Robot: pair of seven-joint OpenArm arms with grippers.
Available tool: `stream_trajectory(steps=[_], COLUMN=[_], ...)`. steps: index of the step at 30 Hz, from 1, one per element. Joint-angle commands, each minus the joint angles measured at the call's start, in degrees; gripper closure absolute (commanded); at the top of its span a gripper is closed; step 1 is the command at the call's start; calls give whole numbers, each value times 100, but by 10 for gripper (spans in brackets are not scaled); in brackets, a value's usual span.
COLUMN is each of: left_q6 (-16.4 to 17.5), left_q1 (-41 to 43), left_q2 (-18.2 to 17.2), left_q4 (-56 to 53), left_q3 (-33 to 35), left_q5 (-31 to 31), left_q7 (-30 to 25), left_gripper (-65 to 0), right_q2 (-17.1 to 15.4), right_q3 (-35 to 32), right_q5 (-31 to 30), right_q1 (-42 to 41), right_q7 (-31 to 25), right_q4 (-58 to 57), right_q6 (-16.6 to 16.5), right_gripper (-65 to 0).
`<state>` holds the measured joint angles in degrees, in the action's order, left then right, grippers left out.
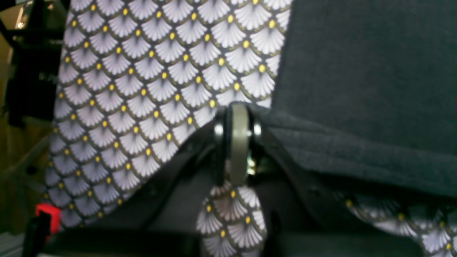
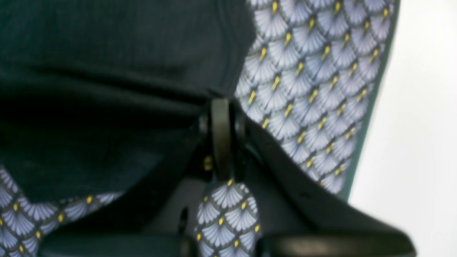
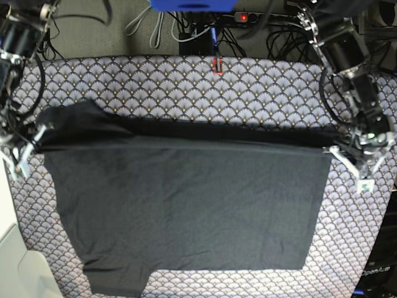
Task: Fold the T-shirt properly
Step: 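Lay the folded collar band down and open both grippers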
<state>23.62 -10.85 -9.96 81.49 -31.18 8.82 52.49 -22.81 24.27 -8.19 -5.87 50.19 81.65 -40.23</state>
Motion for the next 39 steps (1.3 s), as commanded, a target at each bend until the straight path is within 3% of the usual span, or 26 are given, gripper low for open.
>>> stream_trajectory(steps=[1, 5, 12, 19, 25, 39], left_q6=[-10, -10, -10, -10, -19, -19], left_q1=[-150, -238, -801, -1055, -1055, -1205], left_q2=[-55, -55, -222, -292, -284, -292], left_q4=[57, 75, -444, -672, -954, -1165], left_q3=[133, 529, 564, 564, 564, 564], left_q5=[19, 169, 406, 432, 432, 397], left_q7=[-119, -119, -119, -146, -497, -524], left_gripper=[-6, -6, -6, -6, -5, -5], right_q2=[-124, -132, -194, -185, -203, -203], right_q3=[-23, -120, -541, -550, -550, -550], right_q5=[14, 23, 375, 594, 612, 612], right_q1=[-209, -692, -1352, -1615, -1738, -1941], right_q7=[-101, -101, -180, -593, -901, -954], right_q4=[-11, -424, -1136, -1708, -2077, -2094], right_q6=[23, 23, 23, 23, 23, 23], right_gripper=[0, 0, 0, 0, 0, 0])
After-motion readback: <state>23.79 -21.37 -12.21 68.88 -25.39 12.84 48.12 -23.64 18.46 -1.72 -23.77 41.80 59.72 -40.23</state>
